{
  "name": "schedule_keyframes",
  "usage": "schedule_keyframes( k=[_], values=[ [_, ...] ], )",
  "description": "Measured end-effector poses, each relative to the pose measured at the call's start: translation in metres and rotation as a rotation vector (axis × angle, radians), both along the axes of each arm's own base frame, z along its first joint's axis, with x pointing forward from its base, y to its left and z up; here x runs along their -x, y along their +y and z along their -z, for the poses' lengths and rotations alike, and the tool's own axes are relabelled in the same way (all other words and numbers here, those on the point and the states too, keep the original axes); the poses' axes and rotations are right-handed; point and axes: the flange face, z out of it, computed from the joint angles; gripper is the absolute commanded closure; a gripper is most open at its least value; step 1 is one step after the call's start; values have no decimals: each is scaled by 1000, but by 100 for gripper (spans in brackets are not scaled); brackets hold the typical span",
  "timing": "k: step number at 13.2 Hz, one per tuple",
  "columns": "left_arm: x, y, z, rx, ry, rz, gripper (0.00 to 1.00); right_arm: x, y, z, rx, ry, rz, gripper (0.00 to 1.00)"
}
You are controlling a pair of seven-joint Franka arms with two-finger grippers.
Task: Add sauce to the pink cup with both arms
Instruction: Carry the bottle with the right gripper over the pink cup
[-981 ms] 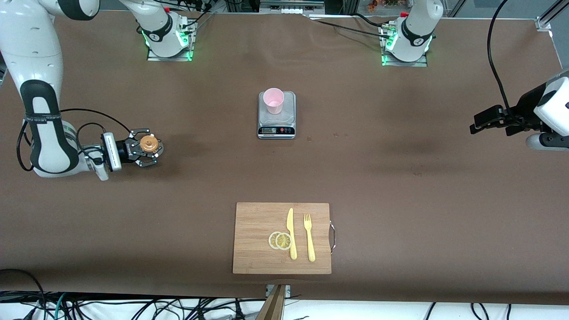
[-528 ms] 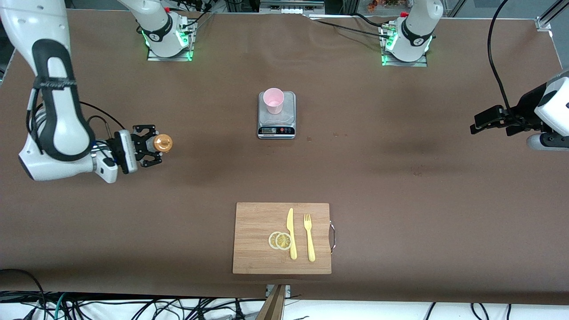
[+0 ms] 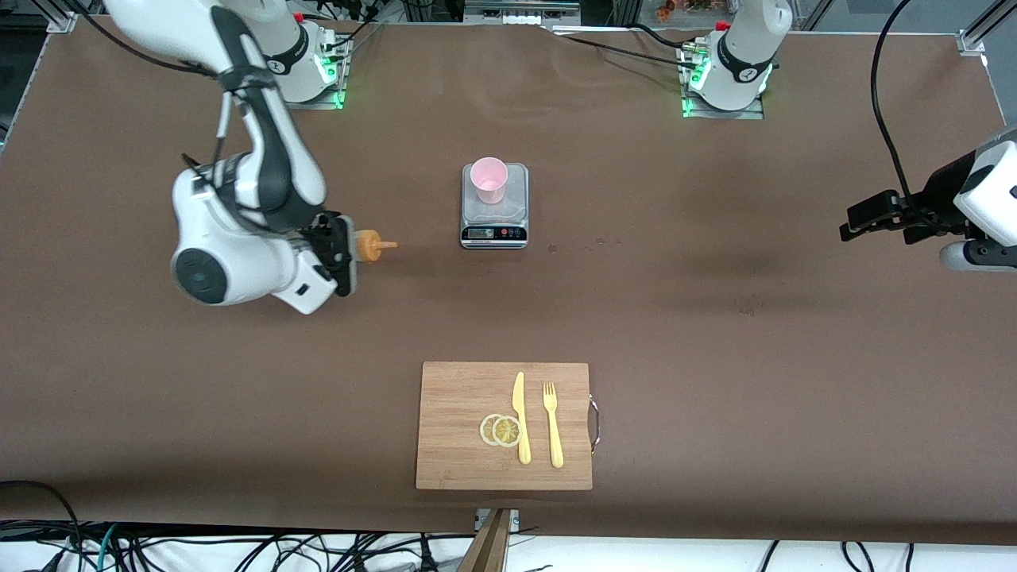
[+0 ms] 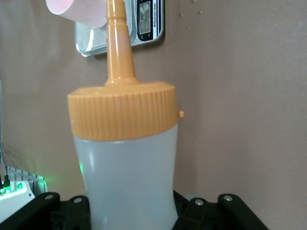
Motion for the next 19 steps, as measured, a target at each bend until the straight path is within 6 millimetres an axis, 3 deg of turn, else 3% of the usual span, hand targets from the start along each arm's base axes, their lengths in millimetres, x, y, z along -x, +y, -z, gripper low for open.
schedule_keyframes(
  k=[4, 7, 13, 19],
  values=[
    [0, 1, 0, 0, 0, -1, 0, 34, 72, -1, 145, -38, -55, 86],
    [0, 1, 0, 0, 0, -1, 0, 58, 105, 1, 217, -44, -99, 86],
    [0, 0, 0, 0, 1, 0, 0, 108, 152, 8, 376, -42, -191, 86],
    [0, 0, 0, 0, 1, 1, 0, 131, 176, 24, 457, -71, -214, 86]
  ],
)
